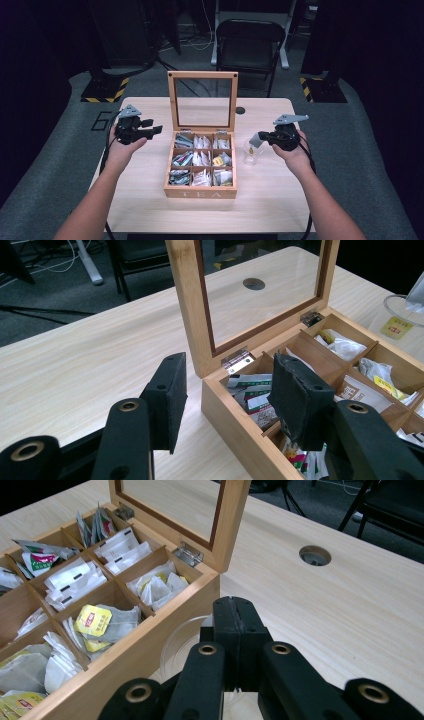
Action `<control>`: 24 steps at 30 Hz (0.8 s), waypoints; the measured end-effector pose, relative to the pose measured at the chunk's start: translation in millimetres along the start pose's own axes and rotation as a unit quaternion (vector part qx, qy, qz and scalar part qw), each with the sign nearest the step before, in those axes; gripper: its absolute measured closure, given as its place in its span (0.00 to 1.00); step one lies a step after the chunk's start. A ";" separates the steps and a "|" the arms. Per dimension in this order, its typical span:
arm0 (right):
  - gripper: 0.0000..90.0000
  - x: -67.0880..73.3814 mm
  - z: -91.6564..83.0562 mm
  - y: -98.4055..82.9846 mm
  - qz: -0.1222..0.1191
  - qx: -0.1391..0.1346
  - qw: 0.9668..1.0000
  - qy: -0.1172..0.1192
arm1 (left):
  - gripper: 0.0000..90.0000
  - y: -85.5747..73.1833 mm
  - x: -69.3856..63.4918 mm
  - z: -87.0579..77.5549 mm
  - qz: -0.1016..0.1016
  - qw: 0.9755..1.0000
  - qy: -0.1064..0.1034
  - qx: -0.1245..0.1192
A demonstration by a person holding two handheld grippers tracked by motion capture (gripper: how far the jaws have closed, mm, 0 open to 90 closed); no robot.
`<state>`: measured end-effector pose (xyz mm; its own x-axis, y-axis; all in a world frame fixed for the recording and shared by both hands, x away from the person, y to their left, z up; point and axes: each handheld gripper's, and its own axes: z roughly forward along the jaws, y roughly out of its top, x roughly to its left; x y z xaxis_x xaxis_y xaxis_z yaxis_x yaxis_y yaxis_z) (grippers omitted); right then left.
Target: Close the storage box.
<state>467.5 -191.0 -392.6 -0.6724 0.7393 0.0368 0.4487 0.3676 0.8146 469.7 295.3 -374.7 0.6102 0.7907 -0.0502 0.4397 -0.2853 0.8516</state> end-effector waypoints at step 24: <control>0.98 6.2 26.3 -19.5 0.003 0.030 1.000 0.003 | 0.54 -3.8 1.8 0.8 -0.003 1.000 0.000 0.002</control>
<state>470.0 -178.8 -423.6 -0.6728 0.7385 0.0451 0.4868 0.3959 0.7787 469.6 297.4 -378.4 0.6073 0.7926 -0.0545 0.4457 -0.2830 0.8493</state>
